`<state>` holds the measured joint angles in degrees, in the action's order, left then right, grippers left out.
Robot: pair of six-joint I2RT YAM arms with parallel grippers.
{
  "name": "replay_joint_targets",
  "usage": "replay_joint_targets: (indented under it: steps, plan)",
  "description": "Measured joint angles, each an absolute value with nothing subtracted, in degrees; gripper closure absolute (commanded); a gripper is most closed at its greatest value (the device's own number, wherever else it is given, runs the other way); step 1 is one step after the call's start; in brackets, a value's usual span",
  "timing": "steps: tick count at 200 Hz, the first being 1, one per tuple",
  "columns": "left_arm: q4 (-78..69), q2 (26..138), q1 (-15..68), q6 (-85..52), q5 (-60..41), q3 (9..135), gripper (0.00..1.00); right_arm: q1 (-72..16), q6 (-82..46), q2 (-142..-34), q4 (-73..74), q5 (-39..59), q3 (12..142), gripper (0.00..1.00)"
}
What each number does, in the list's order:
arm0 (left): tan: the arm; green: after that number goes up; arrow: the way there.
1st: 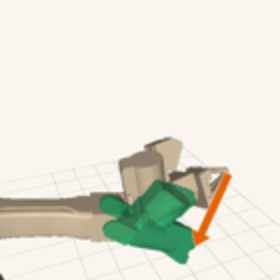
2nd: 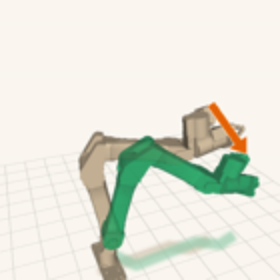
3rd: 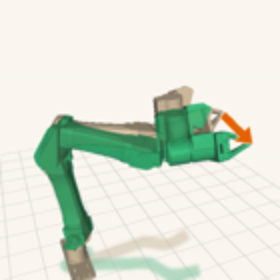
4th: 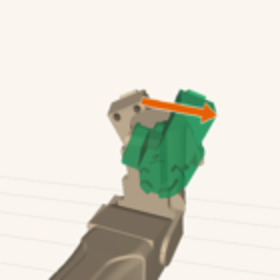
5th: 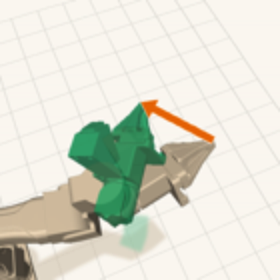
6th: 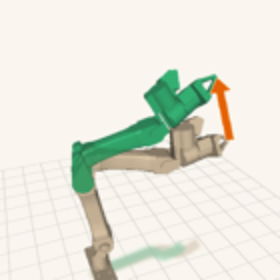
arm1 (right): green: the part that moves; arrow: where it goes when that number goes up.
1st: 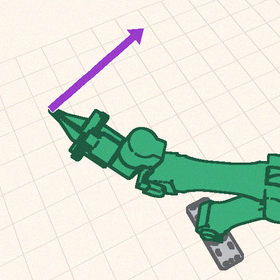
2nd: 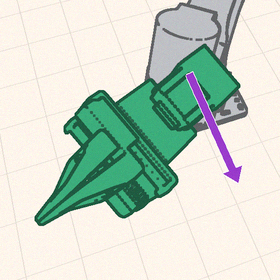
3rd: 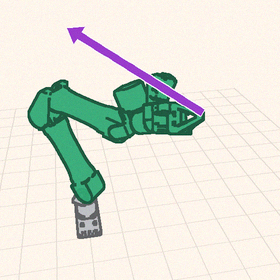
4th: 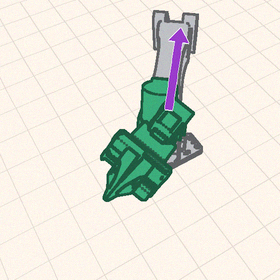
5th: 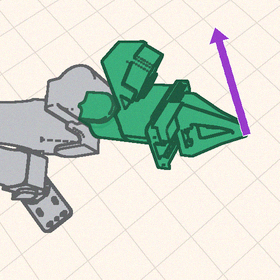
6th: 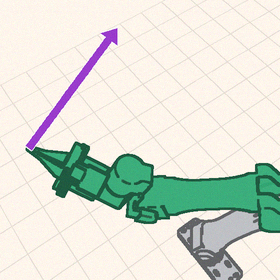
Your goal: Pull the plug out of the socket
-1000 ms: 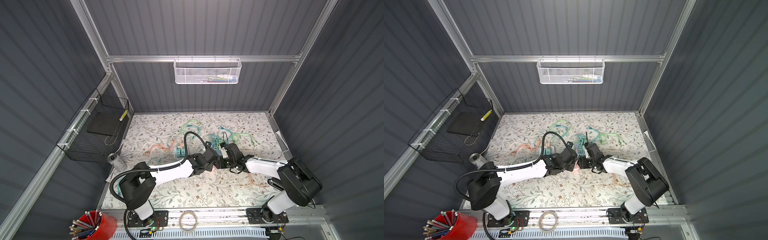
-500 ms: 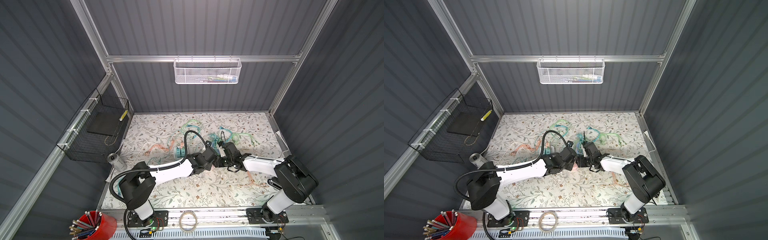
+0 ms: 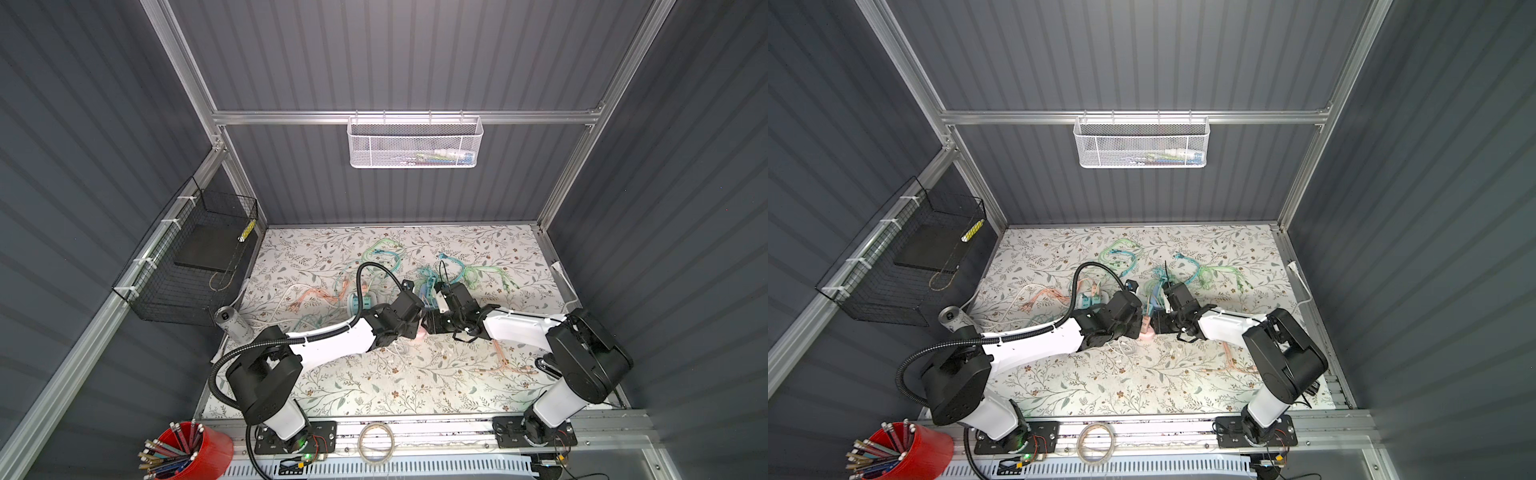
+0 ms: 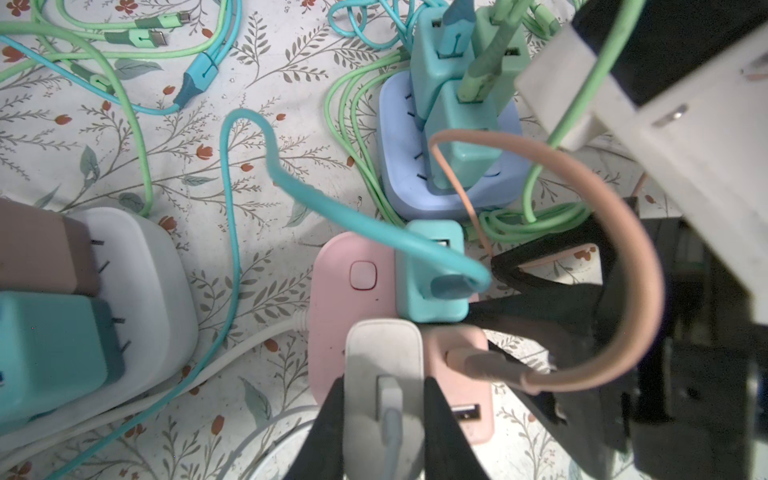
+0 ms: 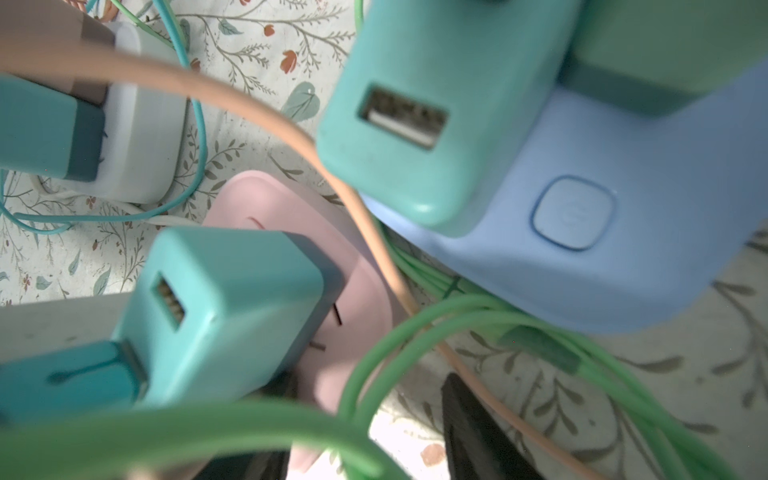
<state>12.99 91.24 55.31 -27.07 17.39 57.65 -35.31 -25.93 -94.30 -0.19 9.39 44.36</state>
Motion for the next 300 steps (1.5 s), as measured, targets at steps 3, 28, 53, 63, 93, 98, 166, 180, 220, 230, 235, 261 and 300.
replay_joint_targets:
  steps: [3,28,53,63,93,98,166,180,220,230,235,261,300]
  plan:
    - [13.37,91.31,55.44,-26.92,17.61,57.91,0.88,-35.31,-25.93,-94.32,-0.23,9.39,44.38,0.43]
    - [17.50,91.72,57.28,-24.51,21.10,61.73,0.88,-35.31,-25.93,-94.52,-0.64,9.39,44.75,0.43]
    - [19.73,91.72,58.76,-22.76,23.86,63.96,0.88,-35.31,-25.98,-94.54,-0.78,9.39,44.82,0.43]
    - [19.73,91.72,58.94,-22.63,24.27,63.96,0.88,-35.29,-25.98,-94.54,-0.78,9.37,44.82,0.43]
    - [19.75,91.70,58.98,-22.65,24.56,63.94,0.87,-35.22,-25.98,-94.54,-0.69,9.45,44.77,0.43]
    - [19.75,91.68,59.02,-22.65,24.64,63.90,0.87,-35.18,-25.98,-94.54,-0.64,9.52,44.75,0.43]
    - [15.42,85.36,57.84,-24.16,21.80,58.89,0.86,-34.37,-25.91,-94.56,0.03,10.39,44.49,0.41]
    - [13.67,84.16,56.40,-24.88,19.86,56.93,0.85,-34.02,-25.96,-94.54,0.78,11.03,44.05,0.41]
    - [12.23,82.61,52.36,-26.13,16.93,52.71,0.85,-33.39,-25.85,-94.17,1.93,11.88,43.33,0.39]
    - [12.34,82.61,52.05,-26.15,16.67,52.16,0.85,-33.30,-25.67,-94.15,2.00,11.99,43.29,0.39]
    - [12.29,82.61,52.01,-26.15,16.51,51.90,0.85,-33.21,-25.61,-94.15,2.04,12.08,43.27,0.39]
    - [11.68,82.41,51.64,-26.59,16.12,50.28,0.84,-32.16,-25.52,-94.13,2.85,12.08,42.96,0.38]
    - [10.63,80.18,50.72,-27.75,14.90,47.75,0.82,-31.42,-25.47,-93.89,3.20,11.77,42.68,0.36]
